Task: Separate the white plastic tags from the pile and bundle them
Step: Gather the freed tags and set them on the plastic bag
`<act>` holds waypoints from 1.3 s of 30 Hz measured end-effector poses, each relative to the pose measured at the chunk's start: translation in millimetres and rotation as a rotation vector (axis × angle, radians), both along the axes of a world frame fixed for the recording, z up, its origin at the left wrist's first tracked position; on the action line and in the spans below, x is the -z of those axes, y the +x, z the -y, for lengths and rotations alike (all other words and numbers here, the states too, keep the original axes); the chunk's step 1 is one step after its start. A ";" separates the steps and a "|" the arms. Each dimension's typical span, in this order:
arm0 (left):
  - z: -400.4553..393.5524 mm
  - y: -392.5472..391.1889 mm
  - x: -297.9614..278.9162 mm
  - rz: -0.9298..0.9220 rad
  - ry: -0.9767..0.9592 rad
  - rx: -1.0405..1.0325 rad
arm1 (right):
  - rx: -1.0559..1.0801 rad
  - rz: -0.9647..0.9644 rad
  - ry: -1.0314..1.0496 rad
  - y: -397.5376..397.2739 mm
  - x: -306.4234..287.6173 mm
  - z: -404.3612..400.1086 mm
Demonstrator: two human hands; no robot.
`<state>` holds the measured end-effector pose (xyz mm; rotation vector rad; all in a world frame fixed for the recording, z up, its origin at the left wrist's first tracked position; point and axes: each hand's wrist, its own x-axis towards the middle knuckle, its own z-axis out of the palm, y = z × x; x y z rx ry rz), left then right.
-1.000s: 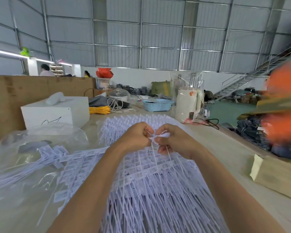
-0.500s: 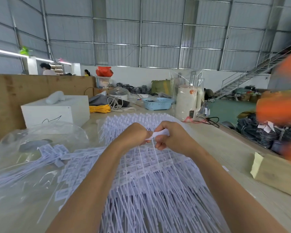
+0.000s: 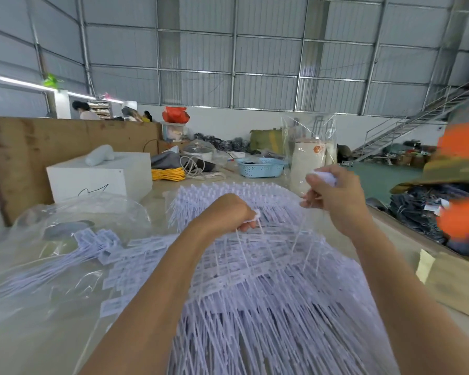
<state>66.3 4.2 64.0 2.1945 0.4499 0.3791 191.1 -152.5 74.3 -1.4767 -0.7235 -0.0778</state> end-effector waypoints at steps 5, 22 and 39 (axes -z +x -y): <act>5.0 0.5 2.8 -0.095 0.017 0.048 | -0.043 -0.115 0.271 -8.8 -31.0 28.1; -3.7 -3.1 9.8 -0.004 0.080 0.094 | -0.337 -0.120 -0.459 -38.1 22.4 -35.1; -8.7 -1.6 7.5 -0.068 0.044 0.016 | -0.294 0.071 -0.394 -35.9 22.6 -36.6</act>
